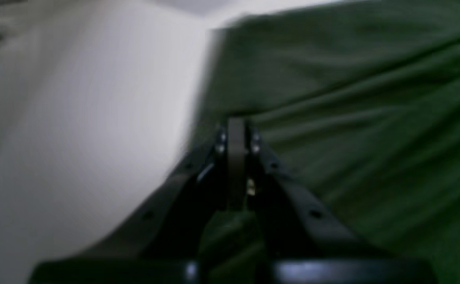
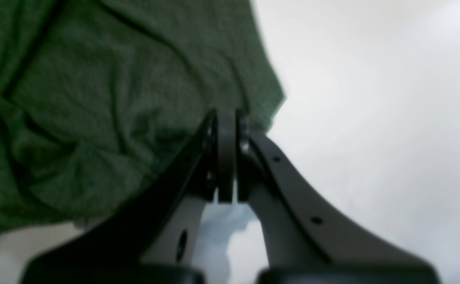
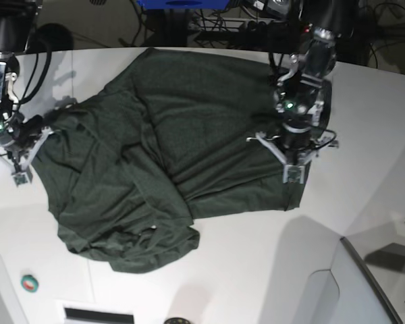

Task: Layout the t-shirt on the table in an organized manner, then fold the t-shirt properly
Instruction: 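Slide the left gripper along the shirt edge while the right holds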

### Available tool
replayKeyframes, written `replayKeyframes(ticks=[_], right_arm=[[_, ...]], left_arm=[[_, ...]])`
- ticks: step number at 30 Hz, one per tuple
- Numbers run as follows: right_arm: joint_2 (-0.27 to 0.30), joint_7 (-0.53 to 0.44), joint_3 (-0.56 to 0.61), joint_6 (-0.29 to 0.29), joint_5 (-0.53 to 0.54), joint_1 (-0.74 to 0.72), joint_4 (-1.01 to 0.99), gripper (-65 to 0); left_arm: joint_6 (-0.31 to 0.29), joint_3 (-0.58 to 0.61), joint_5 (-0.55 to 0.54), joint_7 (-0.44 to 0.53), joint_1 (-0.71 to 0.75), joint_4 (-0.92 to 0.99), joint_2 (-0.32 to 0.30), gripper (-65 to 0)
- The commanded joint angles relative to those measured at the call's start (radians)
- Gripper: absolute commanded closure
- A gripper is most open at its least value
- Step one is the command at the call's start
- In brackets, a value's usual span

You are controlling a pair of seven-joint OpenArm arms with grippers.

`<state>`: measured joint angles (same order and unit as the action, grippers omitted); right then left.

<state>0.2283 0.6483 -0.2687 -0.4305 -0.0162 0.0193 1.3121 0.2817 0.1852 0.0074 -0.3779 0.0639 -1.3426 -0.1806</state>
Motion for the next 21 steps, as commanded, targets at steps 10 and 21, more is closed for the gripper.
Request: replayKeyframes(ticks=[10, 21], right_arm=[[0.061, -0.061, -0.01, 0.0, -0.003, -0.088, -0.268, -0.6], [0.093, -0.061, -0.011, 0.005, -0.003, -0.063, -0.273, -0.6]], left_arm=[[0.017, 0.013, 0.016, 0.018, -0.169, 0.309, 0.0, 0.0], [0.018, 0.012, 0.016, 0.02, -0.26, 0.36, -0.035, 0.0]])
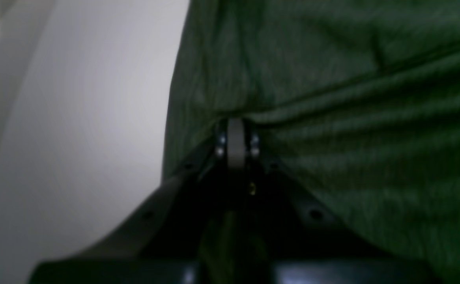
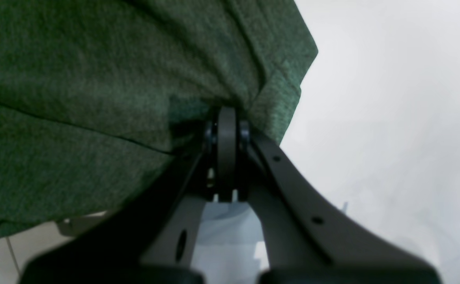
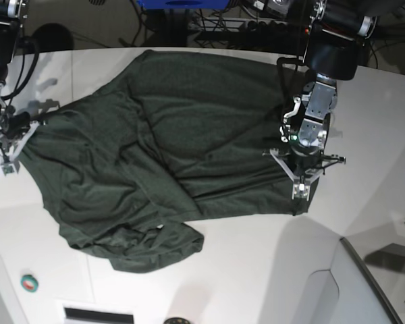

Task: Layout the t-shirt on the table in an organized manner, then fold the t-shirt properly
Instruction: 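Slide the left gripper along the shirt edge while the right holds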

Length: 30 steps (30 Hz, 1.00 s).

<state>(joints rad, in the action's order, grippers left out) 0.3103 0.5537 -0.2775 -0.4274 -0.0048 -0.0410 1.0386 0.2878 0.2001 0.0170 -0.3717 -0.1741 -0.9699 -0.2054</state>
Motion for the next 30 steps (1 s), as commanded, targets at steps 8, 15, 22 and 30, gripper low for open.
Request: replayKeyframes(ticks=[8, 15, 22, 30], right_arm=[[0.005, 0.026, 0.004, 0.0, -0.014, -0.01, 0.177, -0.3], [-0.017, 0.041, 0.004, -0.003, -0.008, 0.183, 0.5, -0.2], [-0.13, 0.039, 0.004, -0.003, -0.008, 0.312, 0.656, -0.2], [-0.164, 0.041, 0.007, -0.003, -0.011, 0.25, 0.498, -0.2]], left_arm=[[0.011, -0.001, 0.002, 0.035, -0.135, 0.078, 0.016, 0.0], [0.011, -0.021, -0.004, -0.094, 0.117, -0.403, -0.029, 0.0], [0.009, -0.037, 0.004, -0.108, 0.316, -0.478, -0.027, 0.0], [0.009, -0.038, 0.007, -0.011, 0.244, -0.228, -0.029, 0.0]])
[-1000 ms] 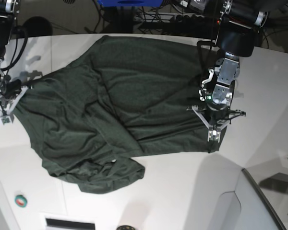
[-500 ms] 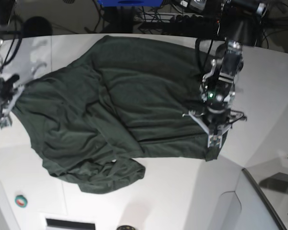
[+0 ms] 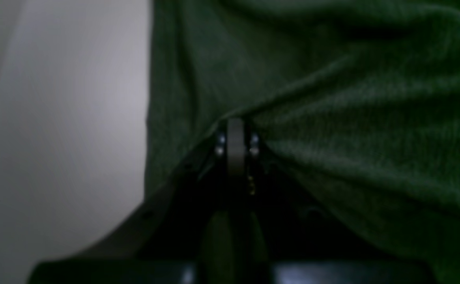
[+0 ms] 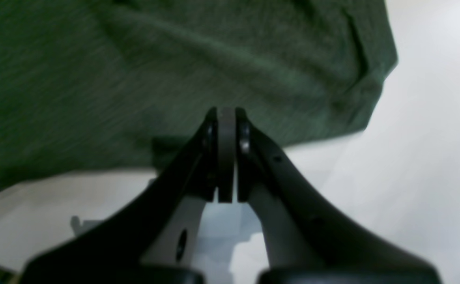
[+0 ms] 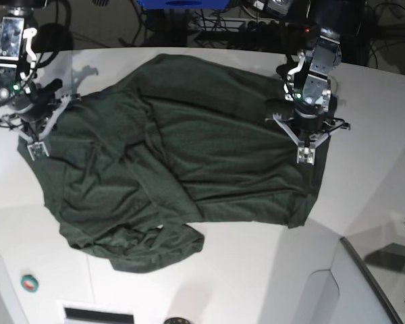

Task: Layout the t-shirt on the table in an organized manner, then fold the t-shirt properly
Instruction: 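Slide the left gripper along the shirt edge while the right holds, then release the shirt edge and move the left gripper outward along it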

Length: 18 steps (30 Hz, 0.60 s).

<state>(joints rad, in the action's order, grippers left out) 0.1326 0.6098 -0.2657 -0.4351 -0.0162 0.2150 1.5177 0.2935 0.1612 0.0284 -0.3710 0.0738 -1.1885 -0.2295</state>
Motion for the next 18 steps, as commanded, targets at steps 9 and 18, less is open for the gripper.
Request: replayKeyframes(ticks=[9, 18], right_arm=[[-0.015, -0.017, -0.007, 0.005, 0.003, -0.048, -0.055, -0.2], [-0.015, -0.017, -0.007, 0.003, 0.003, 0.025, 0.02, -0.2]], left_arm=[[0.003, 0.004, -0.005, -0.007, -0.288, 0.27, 0.08, 0.0], [0.003, -0.074, -0.015, -0.079, -0.164, -0.066, 0.071, 0.0]])
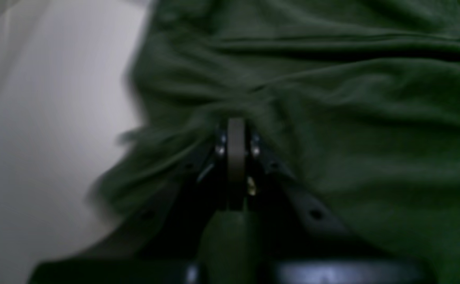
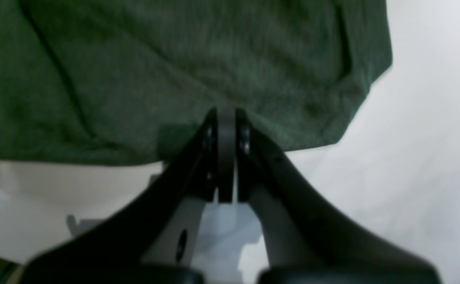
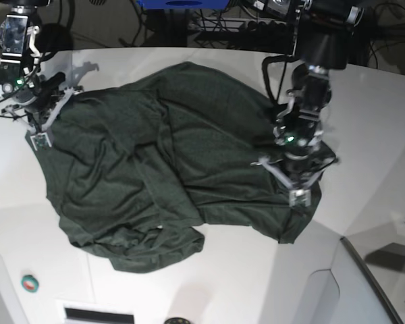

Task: Layout the t-shirt on the table in an organized manner, then fold the t-shirt properly
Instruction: 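Release the shirt edge and move the left gripper outward along it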

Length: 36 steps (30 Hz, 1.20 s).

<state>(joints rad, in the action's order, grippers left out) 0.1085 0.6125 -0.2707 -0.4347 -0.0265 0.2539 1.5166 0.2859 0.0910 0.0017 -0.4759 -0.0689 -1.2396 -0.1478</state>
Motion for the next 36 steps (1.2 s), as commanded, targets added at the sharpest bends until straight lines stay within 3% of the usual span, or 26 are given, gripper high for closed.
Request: replayKeyframes(ticks=[1, 6, 8, 12, 14, 15, 21, 29, 36], right_arm=[[0.007, -0.019, -0.002, 0.003, 0.013, -0.008, 0.035, -0.2], [0.006, -0.019, -0.002, 0.003, 0.013, 0.0, 0.052, -0.2], [0.006, -0.019, -0.002, 0.003, 0.013, 0.0, 0.052, -0.2], [-0.013, -0.019, -0.002, 0.003, 0.015, 0.0, 0.051, -0.2], [-0.02, -0.019, 0.0, 0.003, 0.015, 0.0, 0.051, -0.2], [-0.02, -0.019, 0.0, 0.003, 0.015, 0.0, 0.049, -0.2], [-0.033, -0.019, 0.0, 0.003, 0.013, 0.005, 0.049, -0.2], [-0.031, -0.019, 0.0, 0.003, 0.013, 0.017, 0.049, -0.2], [-0.028, -0.019, 0.0, 0.003, 0.013, 0.029, 0.048, -0.2]], left_arm=[[0.011, -0.035, 0.013, 0.016, 0.017, -0.076, -0.014, 0.0], [0.006, -0.187, 0.013, 0.024, 0.191, -0.23, -0.019, 0.0], [-0.043, -0.25, 0.011, 0.075, 0.234, -0.228, -0.014, 0.0], [-0.17, -0.385, 0.007, 0.184, 0.283, -0.191, 0.023, -33.1], [-0.241, -0.419, -0.027, 0.191, 0.283, -0.148, 0.024, -44.1], [-0.262, -0.428, -0.056, 0.196, 0.278, -0.119, 0.024, -46.4], [-0.267, -0.428, -0.167, 0.257, 0.255, -0.009, 0.02, -41.1], [-0.267, -0.379, -0.171, 0.262, 0.171, 0.137, 0.037, -41.0], [-0.267, -0.362, -0.173, 0.257, 0.257, -0.019, 0.052, -41.0]])
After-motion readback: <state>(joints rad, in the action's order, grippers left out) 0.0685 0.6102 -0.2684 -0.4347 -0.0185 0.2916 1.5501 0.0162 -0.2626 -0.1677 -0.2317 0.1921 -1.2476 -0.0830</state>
